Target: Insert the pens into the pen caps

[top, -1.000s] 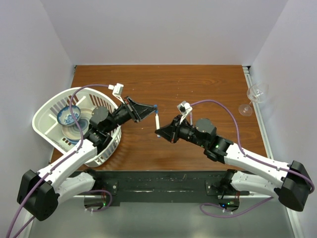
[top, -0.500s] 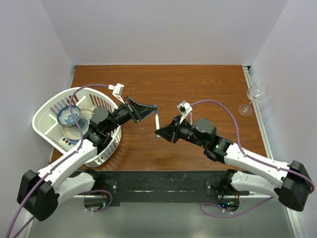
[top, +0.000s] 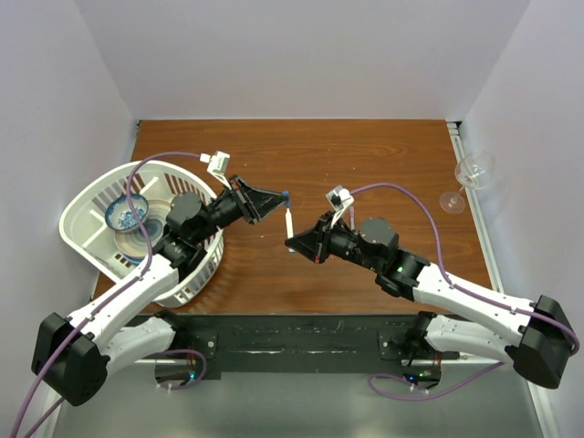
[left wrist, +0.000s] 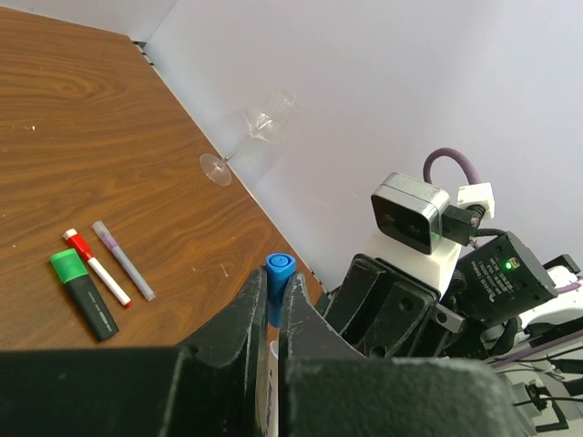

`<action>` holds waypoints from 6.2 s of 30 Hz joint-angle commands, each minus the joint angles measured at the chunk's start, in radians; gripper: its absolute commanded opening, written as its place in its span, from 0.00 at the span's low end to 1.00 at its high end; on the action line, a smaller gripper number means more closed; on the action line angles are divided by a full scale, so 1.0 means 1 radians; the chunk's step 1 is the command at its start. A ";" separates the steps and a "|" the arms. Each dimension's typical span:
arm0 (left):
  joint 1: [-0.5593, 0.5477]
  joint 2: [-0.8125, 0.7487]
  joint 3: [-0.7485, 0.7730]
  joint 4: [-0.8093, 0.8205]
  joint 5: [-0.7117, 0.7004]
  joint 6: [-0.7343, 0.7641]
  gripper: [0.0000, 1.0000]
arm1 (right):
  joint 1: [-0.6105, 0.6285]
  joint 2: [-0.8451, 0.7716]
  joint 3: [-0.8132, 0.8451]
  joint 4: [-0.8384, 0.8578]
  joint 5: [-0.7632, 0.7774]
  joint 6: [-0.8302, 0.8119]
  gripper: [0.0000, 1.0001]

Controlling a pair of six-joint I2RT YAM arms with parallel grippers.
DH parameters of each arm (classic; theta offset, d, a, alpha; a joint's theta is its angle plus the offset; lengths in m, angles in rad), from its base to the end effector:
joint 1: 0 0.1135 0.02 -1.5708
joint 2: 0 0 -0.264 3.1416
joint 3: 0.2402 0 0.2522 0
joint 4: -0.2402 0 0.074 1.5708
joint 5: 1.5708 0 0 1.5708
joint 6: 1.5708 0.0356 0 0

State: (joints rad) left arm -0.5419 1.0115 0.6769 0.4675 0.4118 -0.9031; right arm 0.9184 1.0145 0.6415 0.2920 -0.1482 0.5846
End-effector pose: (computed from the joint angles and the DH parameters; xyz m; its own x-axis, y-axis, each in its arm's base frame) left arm 0.1954 -0.1343 0.3276 -0.5678 -0.4981 -0.6554 0.5923 0.3058 -0.7455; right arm 0.1412 0.1934 0.2955 -0.5240 0.2132 -0.8246 -0.7028 0.4387 0.5600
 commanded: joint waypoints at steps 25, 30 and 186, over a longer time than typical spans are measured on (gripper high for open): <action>-0.010 -0.103 -0.070 -0.036 0.027 0.047 0.26 | 0.008 0.033 0.261 -0.136 0.067 -0.115 0.00; -0.009 -0.143 0.015 -0.134 0.001 0.085 0.57 | 0.007 -0.060 0.211 -0.146 -0.014 -0.140 0.00; -0.109 -0.419 0.016 -0.613 -0.444 0.704 1.00 | -0.196 0.894 0.659 -0.708 0.521 0.081 0.11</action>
State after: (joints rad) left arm -0.6502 0.5915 0.6979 -0.1864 -0.0120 -0.2260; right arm 0.7277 1.9182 1.2545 -0.3878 0.2989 0.6487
